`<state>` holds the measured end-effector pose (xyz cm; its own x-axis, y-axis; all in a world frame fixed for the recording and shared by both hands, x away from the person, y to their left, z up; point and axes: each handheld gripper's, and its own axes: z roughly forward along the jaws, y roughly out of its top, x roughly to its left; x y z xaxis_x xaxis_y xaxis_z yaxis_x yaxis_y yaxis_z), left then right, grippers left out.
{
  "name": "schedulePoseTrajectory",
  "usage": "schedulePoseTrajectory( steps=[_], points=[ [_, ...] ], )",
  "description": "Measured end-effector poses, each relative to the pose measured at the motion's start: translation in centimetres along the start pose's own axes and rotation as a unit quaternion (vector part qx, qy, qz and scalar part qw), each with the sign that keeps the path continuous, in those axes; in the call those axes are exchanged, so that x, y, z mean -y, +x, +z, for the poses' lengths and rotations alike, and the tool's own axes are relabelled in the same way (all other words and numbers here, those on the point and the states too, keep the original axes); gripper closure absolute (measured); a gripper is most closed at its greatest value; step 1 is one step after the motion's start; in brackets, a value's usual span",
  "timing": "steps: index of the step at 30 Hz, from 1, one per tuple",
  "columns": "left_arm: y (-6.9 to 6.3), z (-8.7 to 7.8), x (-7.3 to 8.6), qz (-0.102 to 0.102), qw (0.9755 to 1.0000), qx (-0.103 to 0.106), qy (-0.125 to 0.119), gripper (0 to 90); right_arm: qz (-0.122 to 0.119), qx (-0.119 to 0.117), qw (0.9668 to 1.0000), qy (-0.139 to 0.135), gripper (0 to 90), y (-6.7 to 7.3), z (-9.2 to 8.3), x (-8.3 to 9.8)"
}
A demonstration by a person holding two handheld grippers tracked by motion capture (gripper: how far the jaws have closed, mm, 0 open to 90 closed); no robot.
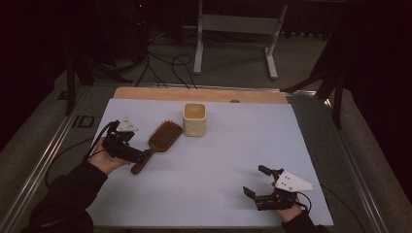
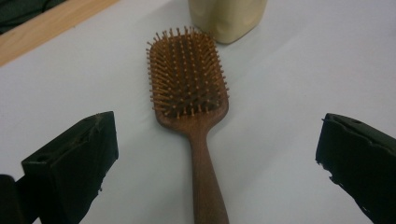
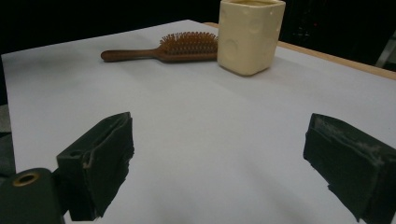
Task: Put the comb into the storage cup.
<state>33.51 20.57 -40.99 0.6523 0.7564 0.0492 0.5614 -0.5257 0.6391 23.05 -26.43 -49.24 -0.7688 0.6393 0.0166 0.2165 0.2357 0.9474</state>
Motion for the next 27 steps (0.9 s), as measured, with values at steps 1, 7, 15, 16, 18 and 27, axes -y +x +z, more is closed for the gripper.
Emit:
schedulePoseTrajectory(
  steps=[1,7,15,16,18,27],
  points=[
    [0.0,0.1,-0.2,0.0,1.0,0.001,0.006,0.0,0.0,0.0,1.0,0.0,8.3,0.0,0.0,0.0],
    [-0.1,1.0,-1.1,-0.003,0.9995,0.0,0.031,0.0,0.0,-0.001,1.0,0.001,8.3,-0.1,0.0,0.0],
    [0.2,2.7,-1.8,-0.017,0.9962,0.006,0.085,0.1,-0.001,-0.003,1.0,0.003,8.3,0.0,0.1,0.1],
    [0.1,2.9,-1.9,-0.017,0.9955,0.009,0.093,0.1,0.001,-0.004,1.0,0.004,8.3,0.0,0.1,0.1],
    [0.0,3.5,-2.0,-0.016,0.9931,0.01,0.115,0.0,0.001,-0.003,1.0,0.004,8.4,0.0,0.1,0.1],
    [0.5,5.2,-2.5,-0.034,0.9862,0.018,0.161,0.2,0.003,-0.005,1.0,0.004,8.4,0.0,0.1,0.1]
  ],
)
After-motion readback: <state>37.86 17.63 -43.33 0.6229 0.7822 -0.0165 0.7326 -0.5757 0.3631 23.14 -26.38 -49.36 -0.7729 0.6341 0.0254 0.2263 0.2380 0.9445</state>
